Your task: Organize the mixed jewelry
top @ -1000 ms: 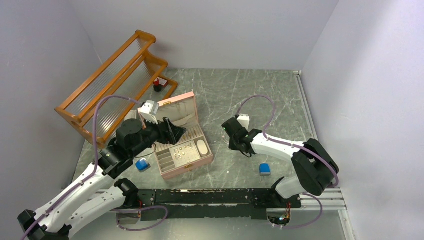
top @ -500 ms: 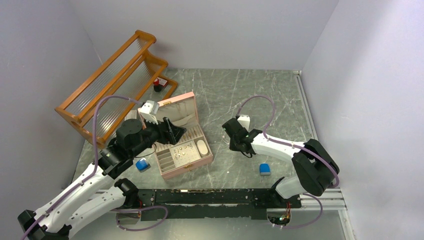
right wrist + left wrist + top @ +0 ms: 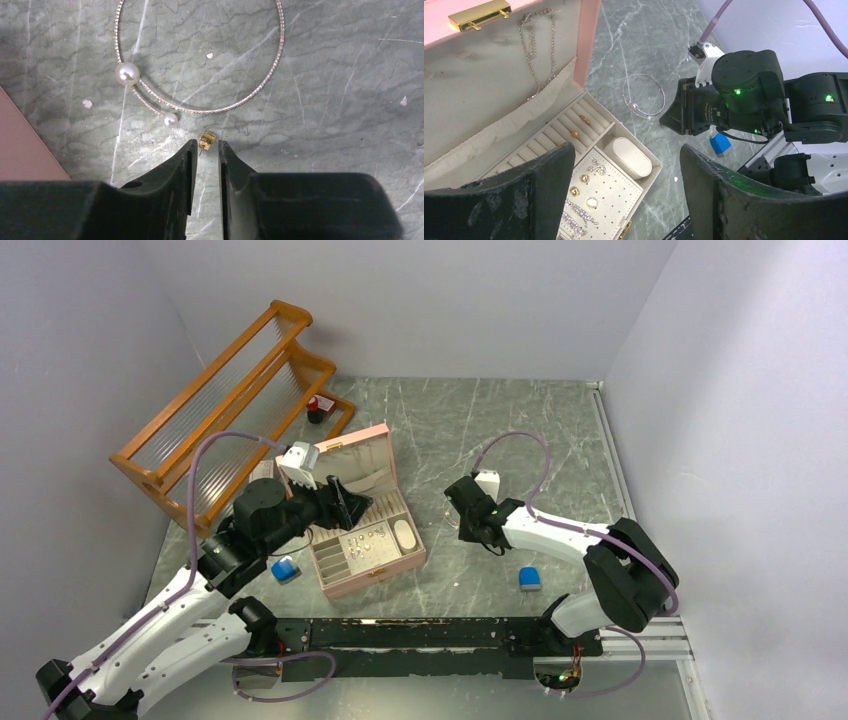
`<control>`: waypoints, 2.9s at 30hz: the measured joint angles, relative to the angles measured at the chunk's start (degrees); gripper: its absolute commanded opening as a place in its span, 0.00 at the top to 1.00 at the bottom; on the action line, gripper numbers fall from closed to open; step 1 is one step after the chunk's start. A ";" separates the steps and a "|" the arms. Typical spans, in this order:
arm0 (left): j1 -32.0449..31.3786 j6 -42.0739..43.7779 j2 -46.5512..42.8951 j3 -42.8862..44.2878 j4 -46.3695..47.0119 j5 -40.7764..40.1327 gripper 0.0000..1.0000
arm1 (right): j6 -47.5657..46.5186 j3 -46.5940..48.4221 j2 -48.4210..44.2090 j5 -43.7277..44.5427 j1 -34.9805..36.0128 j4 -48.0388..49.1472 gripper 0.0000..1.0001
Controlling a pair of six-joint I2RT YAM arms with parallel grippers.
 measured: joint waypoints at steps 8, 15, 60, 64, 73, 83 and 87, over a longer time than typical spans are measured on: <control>0.00 0.00 0.00 -0.33 0.02 0.00 0.19 | 0.02 0.00 0.07 -0.20 0.00 -0.02 0.87; 0.00 0.00 0.00 -0.35 0.00 0.00 0.19 | 0.04 -0.02 0.04 -0.39 0.00 -0.04 0.95; 0.00 -4.85 1.40 -1.07 1.66 4.28 0.06 | 2.95 -4.83 -20.96 -10.36 -0.33 9.84 1.00; 0.00 -7.72 2.03 -2.08 4.63 7.72 0.08 | 5.84 -6.67 -25.94 -15.76 -0.50 15.04 1.00; 0.04 -22.49 5.51 -6.12 20.06 17.94 0.11 | 14.10 -11.23 -30.75 -29.55 -0.52 31.54 1.00; 0.04 -34.99 10.91 -8.63 34.45 25.29 0.32 | 22.99 -14.86 -30.40 -39.23 -0.57 48.54 1.00; 0.04 -37.18 12.26 -8.98 37.66 26.60 0.37 | 24.65 -14.88 -29.77 -41.16 -0.57 52.43 1.00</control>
